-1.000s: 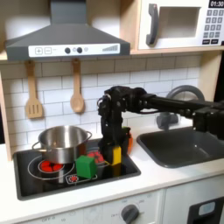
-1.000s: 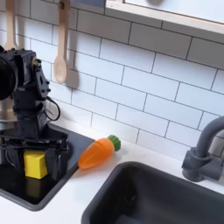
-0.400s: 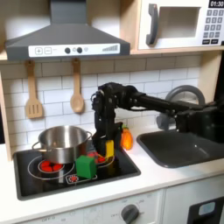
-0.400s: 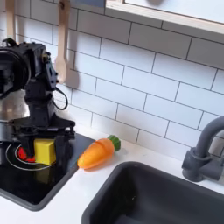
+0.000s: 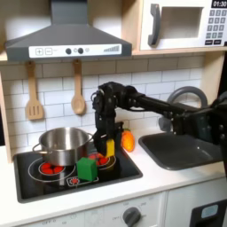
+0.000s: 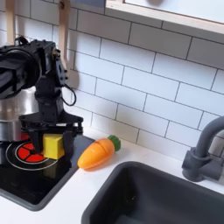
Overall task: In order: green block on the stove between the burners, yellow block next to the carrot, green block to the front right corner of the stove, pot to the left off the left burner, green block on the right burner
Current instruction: 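Move the yellow block next to the carrot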
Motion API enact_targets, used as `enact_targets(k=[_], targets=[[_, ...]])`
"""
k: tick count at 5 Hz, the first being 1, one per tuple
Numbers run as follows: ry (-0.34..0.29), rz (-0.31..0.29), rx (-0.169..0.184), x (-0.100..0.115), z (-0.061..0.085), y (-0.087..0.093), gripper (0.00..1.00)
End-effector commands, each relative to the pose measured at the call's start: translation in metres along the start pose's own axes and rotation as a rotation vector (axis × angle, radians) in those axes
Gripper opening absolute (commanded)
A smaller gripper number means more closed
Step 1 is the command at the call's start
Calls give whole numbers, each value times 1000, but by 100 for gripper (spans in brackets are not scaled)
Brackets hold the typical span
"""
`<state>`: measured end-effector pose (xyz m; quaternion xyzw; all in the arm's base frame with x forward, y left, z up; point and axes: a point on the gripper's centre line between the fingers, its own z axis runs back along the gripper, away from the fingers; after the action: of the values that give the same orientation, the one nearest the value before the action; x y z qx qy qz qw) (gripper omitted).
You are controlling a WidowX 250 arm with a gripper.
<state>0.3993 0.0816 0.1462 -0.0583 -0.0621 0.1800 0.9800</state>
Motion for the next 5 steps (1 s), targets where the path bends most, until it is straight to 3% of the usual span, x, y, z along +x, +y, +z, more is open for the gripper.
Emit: enact_targets(k=[1, 2, 3, 4, 5], targets=[[1, 0, -10, 1, -1, -3, 0], [9, 1, -9, 2, -3, -4, 0], [-6, 10, -6, -3, 4, -4, 100], [17, -8, -27, -10, -2, -15, 100], [20, -12, -45, -17, 8, -18, 100]])
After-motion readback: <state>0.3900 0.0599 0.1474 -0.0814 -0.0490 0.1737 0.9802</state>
